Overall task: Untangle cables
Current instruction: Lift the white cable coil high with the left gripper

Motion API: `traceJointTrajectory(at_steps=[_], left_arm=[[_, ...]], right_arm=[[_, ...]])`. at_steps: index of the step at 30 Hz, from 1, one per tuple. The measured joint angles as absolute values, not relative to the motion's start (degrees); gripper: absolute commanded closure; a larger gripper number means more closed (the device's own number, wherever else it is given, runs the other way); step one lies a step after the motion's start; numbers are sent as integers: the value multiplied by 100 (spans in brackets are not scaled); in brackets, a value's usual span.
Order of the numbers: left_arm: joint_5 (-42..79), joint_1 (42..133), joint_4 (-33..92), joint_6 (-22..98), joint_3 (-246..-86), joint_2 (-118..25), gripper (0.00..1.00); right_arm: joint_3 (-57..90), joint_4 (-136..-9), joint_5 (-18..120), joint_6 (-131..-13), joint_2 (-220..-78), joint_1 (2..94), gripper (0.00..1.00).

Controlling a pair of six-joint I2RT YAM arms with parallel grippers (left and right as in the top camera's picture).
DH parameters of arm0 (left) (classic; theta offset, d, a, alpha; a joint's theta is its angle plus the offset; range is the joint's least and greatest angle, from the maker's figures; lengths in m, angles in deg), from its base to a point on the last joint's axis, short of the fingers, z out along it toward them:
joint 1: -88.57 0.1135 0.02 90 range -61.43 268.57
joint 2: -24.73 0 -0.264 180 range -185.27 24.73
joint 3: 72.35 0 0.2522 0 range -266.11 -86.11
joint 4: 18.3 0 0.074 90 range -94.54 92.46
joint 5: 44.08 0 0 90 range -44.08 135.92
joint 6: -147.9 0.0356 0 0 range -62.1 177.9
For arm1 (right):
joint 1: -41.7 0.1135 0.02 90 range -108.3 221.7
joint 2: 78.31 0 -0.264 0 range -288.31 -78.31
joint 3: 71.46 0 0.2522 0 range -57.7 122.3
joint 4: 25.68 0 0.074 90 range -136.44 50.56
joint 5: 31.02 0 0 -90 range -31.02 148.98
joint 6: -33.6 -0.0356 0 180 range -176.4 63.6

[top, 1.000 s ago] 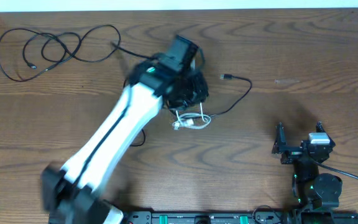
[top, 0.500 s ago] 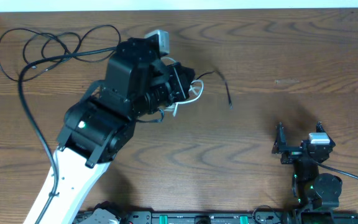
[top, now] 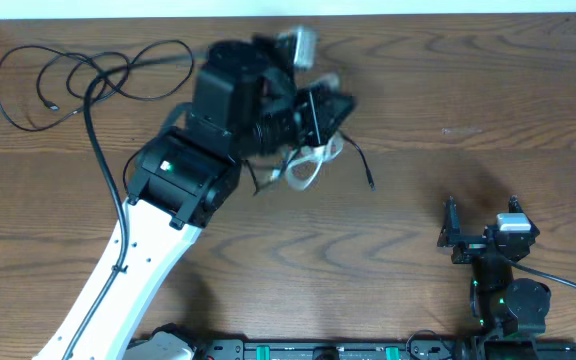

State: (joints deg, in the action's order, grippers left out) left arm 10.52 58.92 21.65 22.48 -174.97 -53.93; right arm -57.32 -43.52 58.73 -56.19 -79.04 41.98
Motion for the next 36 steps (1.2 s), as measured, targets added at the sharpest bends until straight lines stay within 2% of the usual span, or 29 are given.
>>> traceJointTrajectory(at_steps=[3, 5, 9, 11, 13, 17, 19, 21, 25, 27, 32, 34, 36], left_arm=[[466, 5993, 1761, 2191, -17515, -5334, 92], [648, 6008, 2343, 2148, -17548, -5294, 93], [2206, 6004, 4196, 1693, -17563, -5331, 92], [2770, 6039, 4554, 1562, -17539, -5417, 92], [2748, 6087, 4255, 1619, -17526, -5487, 92], [1100, 6174, 2314, 1922, -17489, -5517, 92], [654, 6179, 1947, 1925, -17513, -5498, 92], [687, 6174, 2279, 1817, -17545, -5456, 93], [1594, 6161, 3599, 1264, -17548, -5498, 92], [1598, 6185, 3505, 1116, -17539, -5552, 92], [656, 6233, 2010, 893, -17526, -5574, 92], [547, 6229, 2023, 845, -17535, -5552, 92], [779, 6227, 2675, 694, -17539, -5548, 93]], right_arm=[[-5732, -4350, 5873, -5619, -7904, 4198, 1], [-5730, -4347, 5875, -5619, -7904, 4198, 1], [-5730, -4350, 5875, -5617, -7904, 4198, 1], [-5732, -4352, 5873, -5619, -7904, 4198, 1], [-5732, -4350, 5875, -5619, -7904, 4198, 1], [-5732, -4352, 5873, -5619, -7904, 4198, 1], [-5732, -4352, 5873, -5619, -7904, 4198, 1], [-5730, -4350, 5875, -5619, -7904, 4198, 1], [-5732, -4350, 5873, -5619, -7904, 4198, 1], [-5730, -4352, 5875, -5619, -7904, 4198, 1], [-5730, -4350, 5875, -5619, -7904, 4198, 1], [-5732, -4350, 5875, -5619, -7904, 4198, 1], [-5730, -4352, 5875, -5619, -7904, 4198, 1]])
